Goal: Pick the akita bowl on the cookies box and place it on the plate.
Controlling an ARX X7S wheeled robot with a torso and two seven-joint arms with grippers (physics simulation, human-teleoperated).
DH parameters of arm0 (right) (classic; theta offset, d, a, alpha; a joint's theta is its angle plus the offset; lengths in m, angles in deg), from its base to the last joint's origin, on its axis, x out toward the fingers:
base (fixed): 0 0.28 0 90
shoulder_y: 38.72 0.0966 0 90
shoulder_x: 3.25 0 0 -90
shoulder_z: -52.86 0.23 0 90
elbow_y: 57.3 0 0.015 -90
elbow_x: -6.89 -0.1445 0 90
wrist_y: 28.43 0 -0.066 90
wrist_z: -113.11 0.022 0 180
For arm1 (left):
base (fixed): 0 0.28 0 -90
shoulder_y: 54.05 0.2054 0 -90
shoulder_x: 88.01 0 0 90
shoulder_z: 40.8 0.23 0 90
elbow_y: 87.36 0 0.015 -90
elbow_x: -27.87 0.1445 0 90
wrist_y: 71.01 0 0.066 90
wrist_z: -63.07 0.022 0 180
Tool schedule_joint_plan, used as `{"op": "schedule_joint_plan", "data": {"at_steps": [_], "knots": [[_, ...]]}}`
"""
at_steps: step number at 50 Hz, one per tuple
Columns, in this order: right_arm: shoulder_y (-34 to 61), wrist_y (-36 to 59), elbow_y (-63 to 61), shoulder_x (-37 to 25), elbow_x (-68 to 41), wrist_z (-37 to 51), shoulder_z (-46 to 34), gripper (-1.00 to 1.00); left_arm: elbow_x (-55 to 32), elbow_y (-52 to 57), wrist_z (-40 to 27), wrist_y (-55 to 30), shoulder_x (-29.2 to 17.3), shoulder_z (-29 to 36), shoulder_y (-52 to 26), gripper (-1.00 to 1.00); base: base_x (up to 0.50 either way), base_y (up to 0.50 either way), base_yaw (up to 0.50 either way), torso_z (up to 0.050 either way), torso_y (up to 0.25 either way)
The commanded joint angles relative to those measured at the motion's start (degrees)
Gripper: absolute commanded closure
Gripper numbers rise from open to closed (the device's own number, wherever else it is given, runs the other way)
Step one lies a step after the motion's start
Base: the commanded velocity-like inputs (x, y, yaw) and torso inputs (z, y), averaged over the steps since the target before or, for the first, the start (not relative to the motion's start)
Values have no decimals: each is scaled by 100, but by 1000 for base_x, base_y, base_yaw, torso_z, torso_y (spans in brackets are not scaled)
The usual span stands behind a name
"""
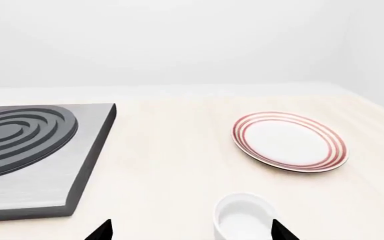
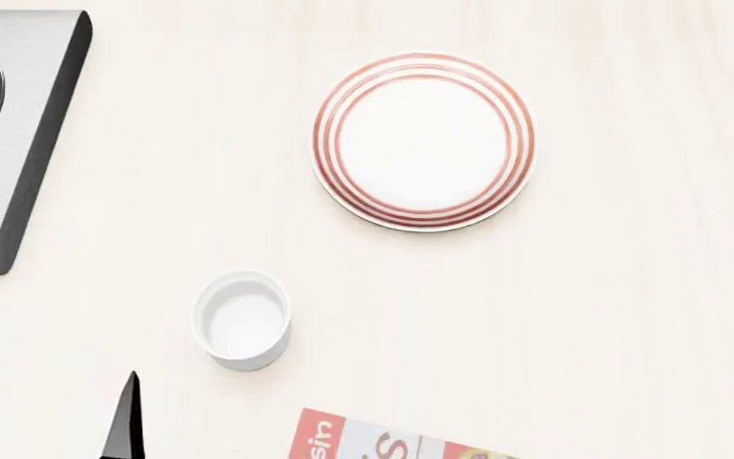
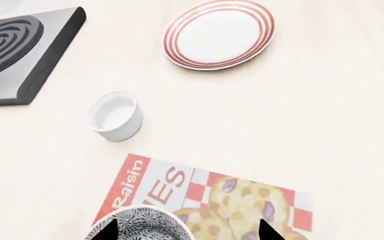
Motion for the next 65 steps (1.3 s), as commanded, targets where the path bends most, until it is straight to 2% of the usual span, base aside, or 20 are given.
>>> {"op": "schedule_joint_plan", "data": {"at_steps": [1, 15, 39, 65], "knots": [[243, 28, 5, 297, -354, -122, -44, -100, -58, 13, 196, 151, 90, -154, 23, -100, 0, 0, 0, 0, 0], [192, -54, 171, 296, -443, -219, -81, -100, -87, -5, 151, 185, 51, -126, 22, -100, 0, 0, 0, 0, 0], [347, -248, 747, 564, -1428, -851, 6, -100, -158, -134, 105, 236, -7, -104, -38, -100, 0, 0, 0, 0, 0], [-52, -268, 761, 897, -1288, -794, -66, -100, -204, -119, 26, 270, -68, -48, -40, -100, 0, 0, 0, 0, 0]]}}
